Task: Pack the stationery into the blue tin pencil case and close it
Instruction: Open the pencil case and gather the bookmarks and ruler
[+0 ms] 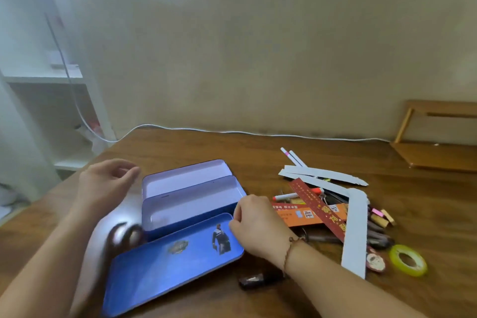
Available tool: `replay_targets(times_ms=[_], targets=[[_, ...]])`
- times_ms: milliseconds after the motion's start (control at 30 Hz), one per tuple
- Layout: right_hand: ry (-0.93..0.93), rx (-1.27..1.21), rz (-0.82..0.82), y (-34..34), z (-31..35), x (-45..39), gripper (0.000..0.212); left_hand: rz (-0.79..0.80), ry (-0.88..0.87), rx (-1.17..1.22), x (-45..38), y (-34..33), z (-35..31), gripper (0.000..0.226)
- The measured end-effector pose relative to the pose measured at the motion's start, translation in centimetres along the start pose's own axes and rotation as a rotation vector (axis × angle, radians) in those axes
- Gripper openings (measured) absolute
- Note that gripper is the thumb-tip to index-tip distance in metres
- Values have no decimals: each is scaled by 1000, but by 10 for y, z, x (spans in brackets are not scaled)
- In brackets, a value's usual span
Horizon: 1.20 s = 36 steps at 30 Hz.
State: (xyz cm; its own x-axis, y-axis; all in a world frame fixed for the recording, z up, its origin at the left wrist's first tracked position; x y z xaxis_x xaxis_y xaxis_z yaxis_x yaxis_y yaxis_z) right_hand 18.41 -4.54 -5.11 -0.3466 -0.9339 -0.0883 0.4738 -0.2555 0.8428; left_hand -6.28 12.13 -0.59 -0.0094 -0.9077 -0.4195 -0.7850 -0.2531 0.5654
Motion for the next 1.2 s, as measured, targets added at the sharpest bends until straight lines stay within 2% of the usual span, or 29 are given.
replay_targets(times_ms=[133,233,300,400,467,533,567,633,700,767,833,933,1000,1067,1133,1200], targets=[[13,70,-35,-3,0,4,15,120,-224,61,31,-2,-72,5],[27,50,-85,33,-6,24,21,190,-330,103,57,-22,-125,9],[55,181,-162,70,-19,51,24,245,-390,99,76,-44,-156,12],[42,509,-186,104,-58,100,40,362,-499,19,111,-95,-198,24],[10,527,-166,106,-87,123,57,387,-543,-23,134,-127,-219,29],[-10,482,-69,95,-106,138,74,381,-570,-38,155,-150,-232,29],[-13,511,0,87,-114,141,72,366,-580,-37,165,-156,-235,29],[-4,522,-67,93,-126,143,50,342,-603,-39,179,-164,-237,29],[57,580,-139,97,-129,142,45,363,-616,-37,188,-172,-234,32],[233,606,-176,93,-120,141,40,395,-638,-35,193,-177,-231,32],[427,623,-233,91,-109,141,26,410,-680,-26,195,-177,-232,29],[522,661,-292,97,-107,135,19,437,-686,20,196,-175,-231,24],[342,592,-352,121,-114,119,26,451,-718,-5,199,-178,-233,26],[4,502,-456,147,-136,99,42,452,-748,-43,203,-182,-235,28],[-208,504,-395,142,-156,84,54,452,-746,-70,205,-185,-236,30],[-273,428,-326,128,-162,74,55,464,-753,-89,206,-189,-234,33]])
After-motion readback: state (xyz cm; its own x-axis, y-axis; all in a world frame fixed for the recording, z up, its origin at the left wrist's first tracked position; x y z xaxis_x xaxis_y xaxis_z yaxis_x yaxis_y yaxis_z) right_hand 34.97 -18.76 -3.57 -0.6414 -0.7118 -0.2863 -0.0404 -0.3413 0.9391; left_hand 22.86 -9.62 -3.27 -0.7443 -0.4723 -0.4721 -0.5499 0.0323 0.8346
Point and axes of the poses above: each hand's wrist, its own x-axis away from the middle knuckle, its own y-axis out of the back of the hand, z = x × y, the point moved 9 cm from there along -x, towards the middle knuckle, and after that the axes turned 5 degrees about -z, right-handed, at the moved point
